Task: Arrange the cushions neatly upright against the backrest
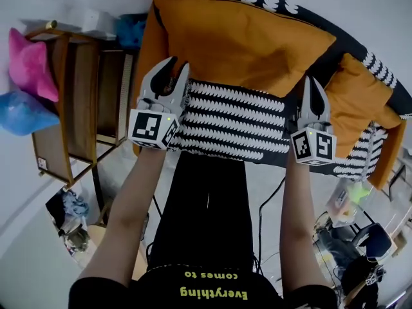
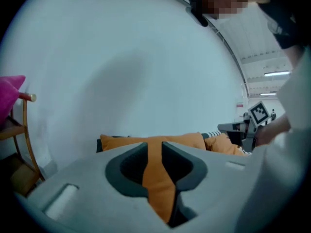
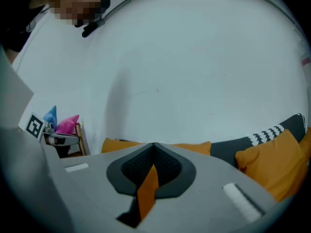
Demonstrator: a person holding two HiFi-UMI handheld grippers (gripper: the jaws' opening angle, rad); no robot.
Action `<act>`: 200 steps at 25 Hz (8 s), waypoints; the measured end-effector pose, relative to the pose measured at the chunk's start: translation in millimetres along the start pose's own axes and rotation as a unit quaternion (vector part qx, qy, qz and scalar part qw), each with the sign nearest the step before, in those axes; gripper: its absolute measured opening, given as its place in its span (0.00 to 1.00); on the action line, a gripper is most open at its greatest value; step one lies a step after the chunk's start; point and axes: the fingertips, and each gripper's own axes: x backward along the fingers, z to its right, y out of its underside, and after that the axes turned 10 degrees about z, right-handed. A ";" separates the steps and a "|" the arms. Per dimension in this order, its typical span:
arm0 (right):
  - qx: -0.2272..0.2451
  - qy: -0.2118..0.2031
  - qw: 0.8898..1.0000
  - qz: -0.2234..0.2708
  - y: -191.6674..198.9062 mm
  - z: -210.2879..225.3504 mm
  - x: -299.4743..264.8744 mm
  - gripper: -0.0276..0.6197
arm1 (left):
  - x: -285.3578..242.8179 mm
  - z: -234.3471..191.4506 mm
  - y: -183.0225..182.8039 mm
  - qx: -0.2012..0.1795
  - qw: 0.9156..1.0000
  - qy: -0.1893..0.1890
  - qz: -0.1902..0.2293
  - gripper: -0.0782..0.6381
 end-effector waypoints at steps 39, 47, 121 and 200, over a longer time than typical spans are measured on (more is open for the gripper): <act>0.005 -0.061 0.992 0.106 -269.5 -44.1 158.1 0.06 | 50.6 193.3 -260.1 -0.047 0.994 0.060 0.080 0.11; -0.004 -0.087 0.992 0.089 -289.2 131.8 225.1 0.06 | -4.9 335.5 -244.9 -0.025 0.996 -0.008 0.089 0.11; -0.198 0.228 0.908 -0.289 219.7 420.9 364.1 0.07 | -382.0 603.6 147.3 -0.252 0.902 0.297 -0.187 0.18; -0.017 0.011 0.995 0.100 -301.9 259.1 260.6 0.06 | -67.2 403.8 -214.3 -0.003 0.998 0.021 0.060 0.11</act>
